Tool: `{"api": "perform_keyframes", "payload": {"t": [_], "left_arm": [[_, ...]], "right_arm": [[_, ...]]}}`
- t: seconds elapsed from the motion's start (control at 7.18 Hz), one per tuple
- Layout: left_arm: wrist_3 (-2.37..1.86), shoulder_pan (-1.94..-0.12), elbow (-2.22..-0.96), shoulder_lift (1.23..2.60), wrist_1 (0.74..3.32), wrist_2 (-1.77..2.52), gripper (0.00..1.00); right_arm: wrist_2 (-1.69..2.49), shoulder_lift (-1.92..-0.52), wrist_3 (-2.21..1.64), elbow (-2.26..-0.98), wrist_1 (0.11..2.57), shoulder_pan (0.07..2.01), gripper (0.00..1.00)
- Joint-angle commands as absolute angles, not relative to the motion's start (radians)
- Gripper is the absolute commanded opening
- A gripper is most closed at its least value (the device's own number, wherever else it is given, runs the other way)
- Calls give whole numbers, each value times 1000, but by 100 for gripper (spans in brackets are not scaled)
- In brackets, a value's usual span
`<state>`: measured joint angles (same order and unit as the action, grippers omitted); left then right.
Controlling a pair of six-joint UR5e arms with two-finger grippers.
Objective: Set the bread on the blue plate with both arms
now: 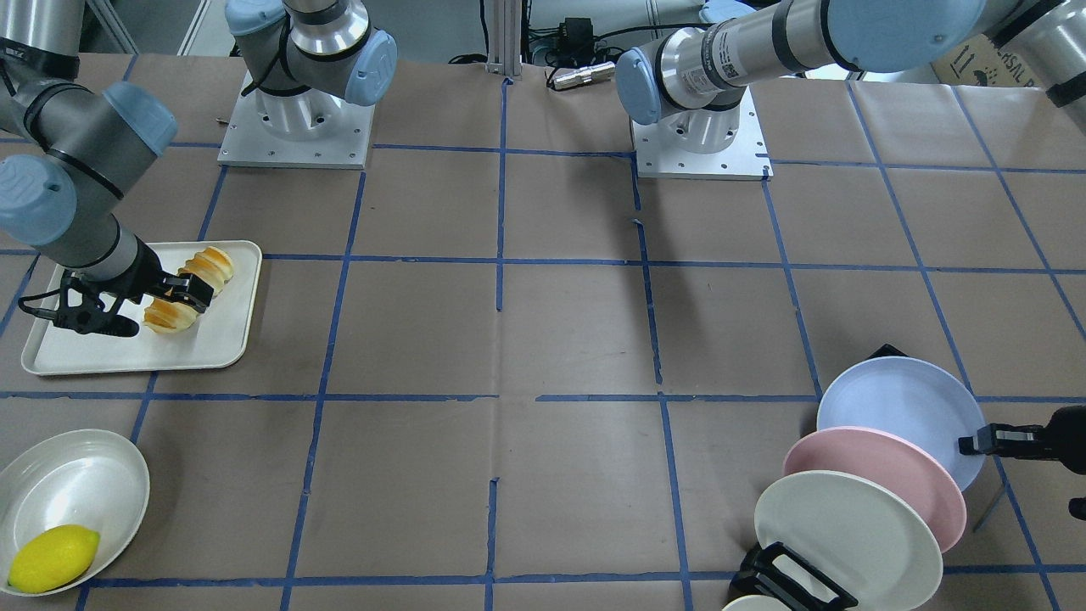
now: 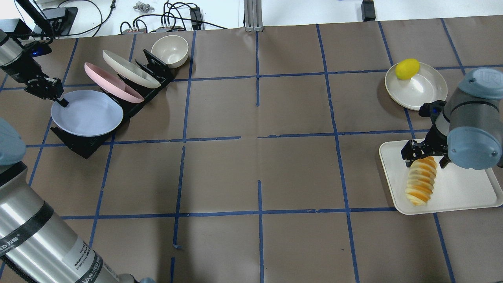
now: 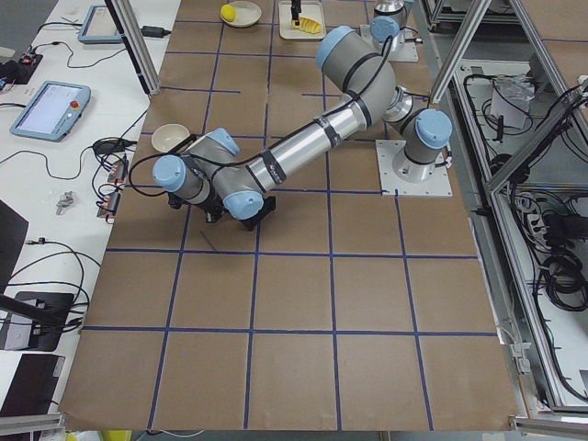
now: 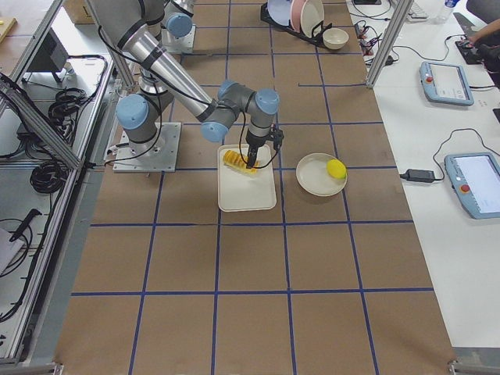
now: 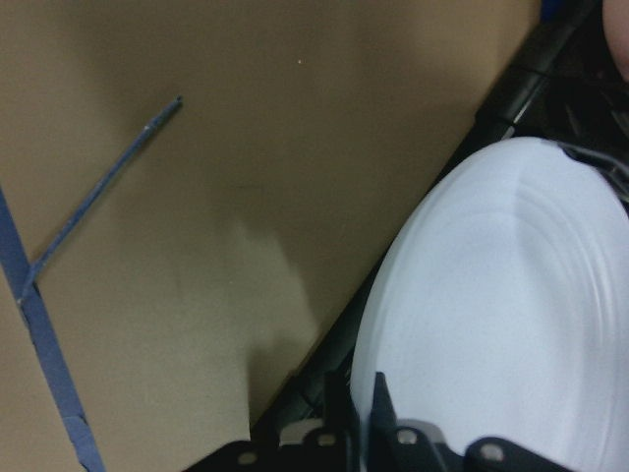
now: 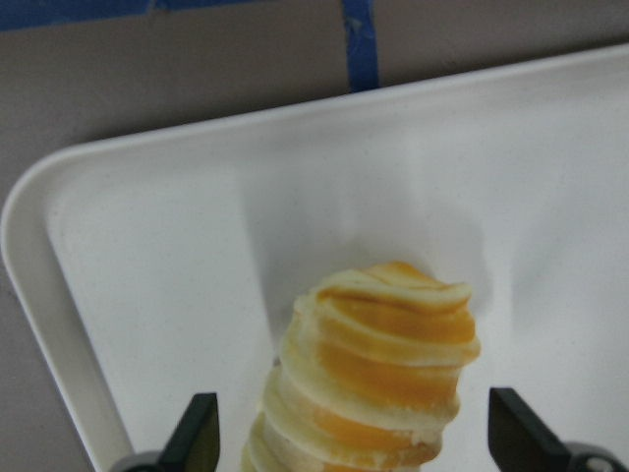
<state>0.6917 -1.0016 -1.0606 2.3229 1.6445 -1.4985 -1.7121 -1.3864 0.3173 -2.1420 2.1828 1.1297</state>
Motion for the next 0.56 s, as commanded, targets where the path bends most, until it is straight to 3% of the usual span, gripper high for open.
{"api": "perform_keyframes", "payload": {"t": [0.0, 0.42], "left_arm": [[705, -993, -1052, 2277, 1693, -1500, 14], [729, -989, -1092, 2140, 1822, -1532, 14]], "right_arm": [[-1718, -1387, 316, -2157, 2166, 1129, 95], [-1717, -1382, 316, -2169, 2171, 1129, 95]]}}
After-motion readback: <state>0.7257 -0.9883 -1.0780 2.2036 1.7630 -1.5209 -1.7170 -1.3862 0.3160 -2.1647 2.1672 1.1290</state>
